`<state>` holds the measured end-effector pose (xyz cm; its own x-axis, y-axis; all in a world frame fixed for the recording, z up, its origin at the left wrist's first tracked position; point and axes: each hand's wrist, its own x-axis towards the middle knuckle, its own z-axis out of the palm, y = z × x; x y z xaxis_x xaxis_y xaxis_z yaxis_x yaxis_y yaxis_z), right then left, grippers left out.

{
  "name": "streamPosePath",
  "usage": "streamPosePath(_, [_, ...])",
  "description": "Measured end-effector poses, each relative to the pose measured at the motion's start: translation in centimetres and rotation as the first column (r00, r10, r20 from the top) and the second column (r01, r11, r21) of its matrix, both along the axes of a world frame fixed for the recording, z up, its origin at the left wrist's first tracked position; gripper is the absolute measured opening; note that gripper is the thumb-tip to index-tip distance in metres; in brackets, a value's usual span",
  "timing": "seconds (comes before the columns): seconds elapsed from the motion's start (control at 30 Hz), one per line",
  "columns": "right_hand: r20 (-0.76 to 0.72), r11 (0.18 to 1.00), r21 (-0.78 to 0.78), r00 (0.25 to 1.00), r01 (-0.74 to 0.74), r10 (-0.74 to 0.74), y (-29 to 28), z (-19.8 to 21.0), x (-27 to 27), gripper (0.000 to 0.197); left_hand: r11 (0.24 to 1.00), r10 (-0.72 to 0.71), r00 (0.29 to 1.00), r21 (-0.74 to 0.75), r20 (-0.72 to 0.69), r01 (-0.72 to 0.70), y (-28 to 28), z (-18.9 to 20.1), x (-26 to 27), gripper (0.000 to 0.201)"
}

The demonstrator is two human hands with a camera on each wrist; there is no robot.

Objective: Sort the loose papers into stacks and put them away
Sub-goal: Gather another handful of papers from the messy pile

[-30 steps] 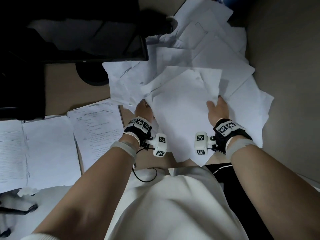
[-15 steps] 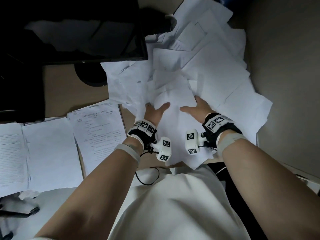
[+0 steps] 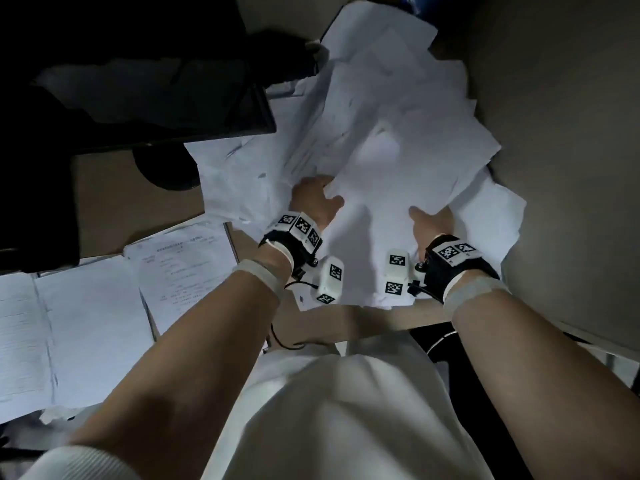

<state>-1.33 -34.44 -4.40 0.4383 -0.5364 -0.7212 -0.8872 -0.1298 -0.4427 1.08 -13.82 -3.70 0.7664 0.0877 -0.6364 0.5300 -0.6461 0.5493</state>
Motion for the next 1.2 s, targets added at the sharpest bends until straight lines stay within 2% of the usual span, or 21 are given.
streamPosePath(0.07, [-0.053,0.999,-0.002,0.998,-0.033,0.033,-0.8,-1.0,0.7,0.067,0.99,-0.083,0.997,0.112,0.003,0.082,-0.4,-0.6,1.0,0.059])
streamPosePath(0.1, [-0.065,1.0,0.007,0.997,-0.03,0.03,-1.0,-1.0,0.9,0.074,0.99,-0.088,0.996,0.106,-0.023,0.09,-0.7,-1.1,1.4,0.064])
streamPosePath(0.17, [-0.056,0.999,0.007,0.997,0.049,-0.049,-1.2,-0.8,1.2,0.083,0.999,-0.015,0.997,0.033,-0.078,0.018,-1.2,-1.7,2.1,0.072])
streamPosePath(0.23, [-0.062,0.992,0.063,0.992,0.113,-0.109,-1.7,-1.0,1.2,0.085,0.997,0.067,0.994,-0.024,-0.081,-0.069,-1.6,-1.9,2.4,0.071])
streamPosePath(0.3, [-0.087,0.975,0.152,0.985,0.164,-0.152,-1.9,-0.9,1.2,0.081,0.998,0.061,0.997,0.034,-0.051,-0.06,-1.8,-2.0,2.5,0.073])
streamPosePath(0.37, [-0.112,0.982,0.131,0.986,0.135,-0.121,-2.2,-0.8,1.2,0.08,0.989,0.013,1.0,0.15,-0.024,-0.009,-1.8,-2.0,2.6,0.079])
streamPosePath(0.5, [-0.123,0.981,0.167,0.989,0.098,-0.078,-2.4,-0.6,1.9,0.085,0.991,-0.019,1.0,0.13,-0.017,0.021,-1.8,-1.6,3.8,0.098])
streamPosePath(0.57, [-0.097,0.979,0.177,0.992,0.098,-0.081,-2.4,-0.4,2.4,0.079,0.984,-0.042,0.998,0.17,-0.042,0.048,-1.9,-1.8,4.9,0.1])
streamPosePath(0.6, [-0.062,0.982,0.166,0.995,0.093,-0.084,-2.5,-0.4,2.6,0.068,0.98,-0.044,0.998,0.193,-0.046,0.052,-2.0,-1.9,5.3,0.1])
streamPosePath(0.67, [0.028,0.986,0.144,0.995,0.087,-0.092,-2.7,-0.2,2.7,0.04,0.969,-0.05,0.998,0.239,-0.046,0.06,-2.3,-1.9,5.9,0.097])
streamPosePath(0.7, [0.061,0.989,0.132,0.995,0.073,-0.082,-2.9,-0.1,2.6,0.032,0.962,-0.06,0.997,0.264,-0.048,0.07,-2.5,-2.0,6.0,0.093])
streamPosePath(0.77, [0.085,0.994,0.111,0.996,0.02,-0.03,-3.5,-0.3,2.1,0.027,0.958,-0.058,0.997,0.277,-0.053,0.071,-2.9,-2.0,6.1,0.086])
streamPosePath(0.87, [0.021,0.988,0.122,0.996,-0.092,0.09,-4.7,-0.6,0.8,0.027,0.965,-0.027,0.998,0.261,-0.053,0.039,-3.4,-2.2,6.0,0.079])
streamPosePath(0.97, [-0.012,0.972,0.144,0.982,-0.183,0.187,-5.4,-0.8,-0.7,0.027,0.936,-0.06,0.998,0.347,-0.032,0.068,-3.7,-2.6,5.1,0.054])
streamPosePath(1.03, [-0.006,0.965,0.148,0.976,-0.214,0.218,-5.7,-0.4,-1.2,0.029,0.963,0.016,0.999,0.27,-0.036,-0.006,-3.5,-2.7,4.6,0.041])
streamPosePath(1.1, [0.007,0.963,0.16,0.976,-0.216,0.218,-5.8,0.1,-1.3,0.029,0.986,0.126,0.991,0.113,-0.045,-0.12,-3.1,-3.1,4.1,0.034])
streamPosePath(1.2, [0.04,0.963,0.161,0.977,-0.215,0.212,-5.7,0.8,-1.6,0.03,0.992,0.125,0.99,-0.014,-0.07,-0.126,-2.1,-3.6,2.7,0.032])
